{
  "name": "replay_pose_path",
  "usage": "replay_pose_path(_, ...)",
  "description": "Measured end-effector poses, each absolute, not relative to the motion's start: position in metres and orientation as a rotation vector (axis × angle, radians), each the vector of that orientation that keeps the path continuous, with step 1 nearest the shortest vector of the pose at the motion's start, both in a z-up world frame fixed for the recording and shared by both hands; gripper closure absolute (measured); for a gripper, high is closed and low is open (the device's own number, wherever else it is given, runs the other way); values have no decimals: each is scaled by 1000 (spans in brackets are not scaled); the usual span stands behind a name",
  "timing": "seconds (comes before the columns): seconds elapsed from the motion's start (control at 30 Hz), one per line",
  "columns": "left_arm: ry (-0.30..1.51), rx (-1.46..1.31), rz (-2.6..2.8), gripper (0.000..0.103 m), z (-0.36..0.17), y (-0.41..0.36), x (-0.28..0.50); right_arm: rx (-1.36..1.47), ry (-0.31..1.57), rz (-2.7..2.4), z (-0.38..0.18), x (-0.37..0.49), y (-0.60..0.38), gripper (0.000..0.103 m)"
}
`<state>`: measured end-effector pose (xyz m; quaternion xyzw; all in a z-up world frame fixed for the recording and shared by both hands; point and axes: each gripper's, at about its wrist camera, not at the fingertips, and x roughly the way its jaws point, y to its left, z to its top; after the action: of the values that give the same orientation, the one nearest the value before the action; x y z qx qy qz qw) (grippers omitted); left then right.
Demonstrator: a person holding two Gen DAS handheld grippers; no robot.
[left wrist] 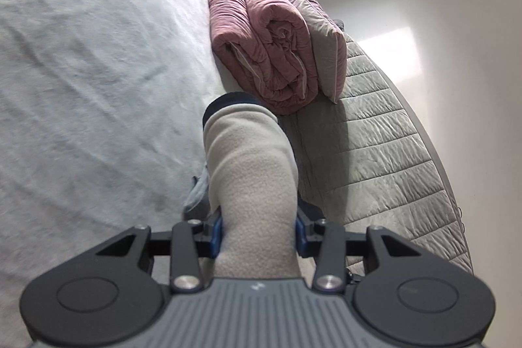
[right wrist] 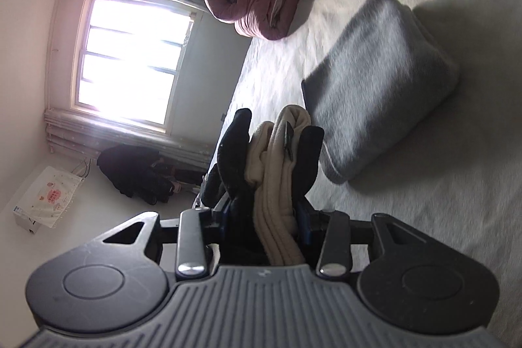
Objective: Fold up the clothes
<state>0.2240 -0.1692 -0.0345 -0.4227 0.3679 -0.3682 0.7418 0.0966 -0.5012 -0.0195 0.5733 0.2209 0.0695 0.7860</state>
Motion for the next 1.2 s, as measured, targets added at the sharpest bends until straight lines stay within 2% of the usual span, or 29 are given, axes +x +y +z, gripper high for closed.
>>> replay_pose_path(0.37,801,-870,-944,62,-30,-270,290,1213,292,45,-31,115,-560,60)
replay_pose_path(0.5,816,-855,-965,62,-45,-294,304,1209,239,6,-40,120,-580,60)
replay_pose_path(0.67,842,-789,-925,61,-82,-310,319,1184,265,-35,-68,127,-588,60)
replay_pose_path(0.8,798,-740,-907,51,-98,-307,316,1106,277,-51,-67,130,-584,53)
replay_pose_path(0.87,766,-698,-890,45,-90,-305,311,1067,282,-59,-67,131,-582,49)
replay_pose_path(0.93,709,-621,-850,35,-74,-305,306,1004,286,-89,-61,131,-579,43)
replay_pose_path(1.0,646,-539,-804,32,-56,-305,301,921,288,-136,-50,130,-575,42)
replay_pose_path(1.2,502,-285,-725,33,-23,-326,293,615,245,-269,-18,136,-555,41)
